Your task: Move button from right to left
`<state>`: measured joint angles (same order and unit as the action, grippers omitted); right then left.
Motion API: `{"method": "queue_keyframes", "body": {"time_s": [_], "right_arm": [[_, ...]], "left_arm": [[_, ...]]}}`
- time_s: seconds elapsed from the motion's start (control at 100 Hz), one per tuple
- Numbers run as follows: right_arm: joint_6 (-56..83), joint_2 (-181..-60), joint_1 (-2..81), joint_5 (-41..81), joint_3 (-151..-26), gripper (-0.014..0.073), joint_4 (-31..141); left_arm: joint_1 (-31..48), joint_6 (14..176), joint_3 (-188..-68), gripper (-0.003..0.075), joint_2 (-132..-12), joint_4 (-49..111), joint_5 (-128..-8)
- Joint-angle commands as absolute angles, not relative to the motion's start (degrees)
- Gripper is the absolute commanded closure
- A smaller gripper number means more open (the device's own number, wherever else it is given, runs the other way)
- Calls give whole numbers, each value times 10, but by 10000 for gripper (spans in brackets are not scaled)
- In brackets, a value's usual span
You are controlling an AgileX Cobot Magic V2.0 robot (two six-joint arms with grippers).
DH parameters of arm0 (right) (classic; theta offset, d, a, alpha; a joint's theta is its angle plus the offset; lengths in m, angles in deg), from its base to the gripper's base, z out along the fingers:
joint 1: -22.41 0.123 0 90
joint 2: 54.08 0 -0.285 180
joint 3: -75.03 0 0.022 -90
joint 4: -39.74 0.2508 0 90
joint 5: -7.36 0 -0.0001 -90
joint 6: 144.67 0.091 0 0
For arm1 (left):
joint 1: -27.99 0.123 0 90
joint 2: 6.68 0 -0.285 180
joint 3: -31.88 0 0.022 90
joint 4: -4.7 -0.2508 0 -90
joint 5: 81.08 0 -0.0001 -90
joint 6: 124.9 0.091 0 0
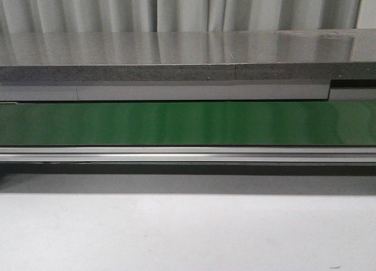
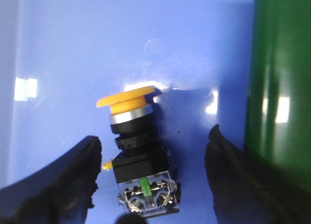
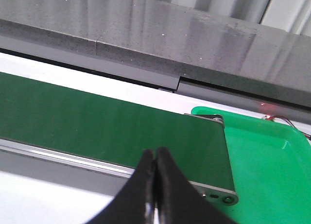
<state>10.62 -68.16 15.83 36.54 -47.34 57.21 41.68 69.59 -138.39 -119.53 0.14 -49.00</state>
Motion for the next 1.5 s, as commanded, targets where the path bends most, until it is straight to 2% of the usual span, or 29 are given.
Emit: {"method": "queue_keyframes", "body": {"time_s": [0.0, 0.46, 0.73, 1.13, 1.49], "right_arm": [[101, -688, 159, 327, -487, 653, 580], [101, -688, 159, 327, -487, 653, 580], [101, -688, 159, 327, -487, 653, 580], [101, -688, 159, 327, -487, 653, 580], [101, -688, 159, 327, -487, 653, 580]], "left_arm": [[414, 696, -1403, 281, -1163, 7, -513], [410, 696, -1403, 285, -1012, 38, -517], [338, 696, -1366, 285, -882, 47, -520], [278, 696, -1167, 285, -627, 143, -582], [267, 696, -986, 285, -399, 178, -638]]}}
